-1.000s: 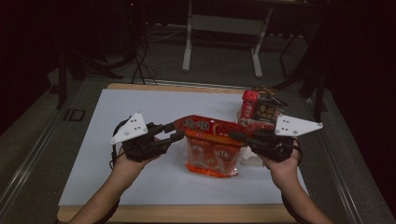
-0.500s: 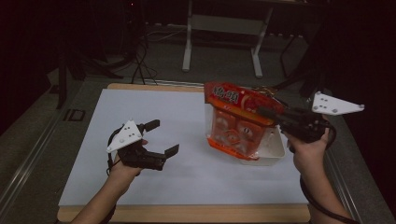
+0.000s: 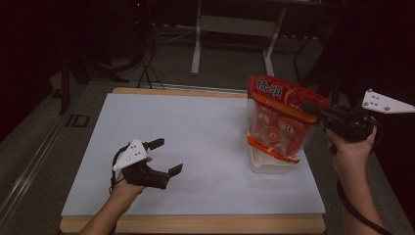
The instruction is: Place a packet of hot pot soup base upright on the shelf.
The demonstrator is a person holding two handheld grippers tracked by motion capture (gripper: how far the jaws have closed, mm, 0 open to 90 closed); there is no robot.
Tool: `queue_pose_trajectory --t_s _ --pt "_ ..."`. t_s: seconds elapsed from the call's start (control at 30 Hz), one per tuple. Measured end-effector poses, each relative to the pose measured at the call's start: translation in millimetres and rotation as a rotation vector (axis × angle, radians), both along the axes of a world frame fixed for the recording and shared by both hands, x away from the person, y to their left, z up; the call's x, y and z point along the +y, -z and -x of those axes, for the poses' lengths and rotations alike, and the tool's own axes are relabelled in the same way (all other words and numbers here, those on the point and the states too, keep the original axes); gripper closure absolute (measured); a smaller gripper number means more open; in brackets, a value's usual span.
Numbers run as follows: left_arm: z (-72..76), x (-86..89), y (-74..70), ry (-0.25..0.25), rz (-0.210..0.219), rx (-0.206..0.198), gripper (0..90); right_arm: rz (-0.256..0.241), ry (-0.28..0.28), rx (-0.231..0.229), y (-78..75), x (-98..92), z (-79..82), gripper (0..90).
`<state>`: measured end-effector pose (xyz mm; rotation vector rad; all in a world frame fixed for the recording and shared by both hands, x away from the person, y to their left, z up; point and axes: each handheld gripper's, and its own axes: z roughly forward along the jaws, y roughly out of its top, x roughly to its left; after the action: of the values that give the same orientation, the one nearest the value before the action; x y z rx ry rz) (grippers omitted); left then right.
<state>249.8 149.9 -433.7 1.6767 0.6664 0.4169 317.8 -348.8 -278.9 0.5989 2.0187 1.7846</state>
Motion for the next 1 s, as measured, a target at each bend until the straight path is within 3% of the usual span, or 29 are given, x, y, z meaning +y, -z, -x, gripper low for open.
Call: queue_pose_trajectory --t_s 0.23,0.4,0.67,1.0 --pt "2.8 2.7 10.6 -0.013 0.031 0.041 2.2 0.026 0.037 0.036 18.7 -11.8 -9.1 90.0" --pt "3.8 2.9 16.3 -0.020 0.021 0.045 2.1 0.036 0.054 0.051 27.7 -12.5 -18.1 90.0" --pt "3.8 5.7 31.5 -0.045 -0.043 0.052 2.1 0.059 0.079 0.060 38.3 -7.9 -27.1 90.0" --pt "5.9 10.3 47.9 -0.064 -0.029 0.079 2.2 0.055 0.078 0.088 51.2 -3.3 -35.1 90.0"
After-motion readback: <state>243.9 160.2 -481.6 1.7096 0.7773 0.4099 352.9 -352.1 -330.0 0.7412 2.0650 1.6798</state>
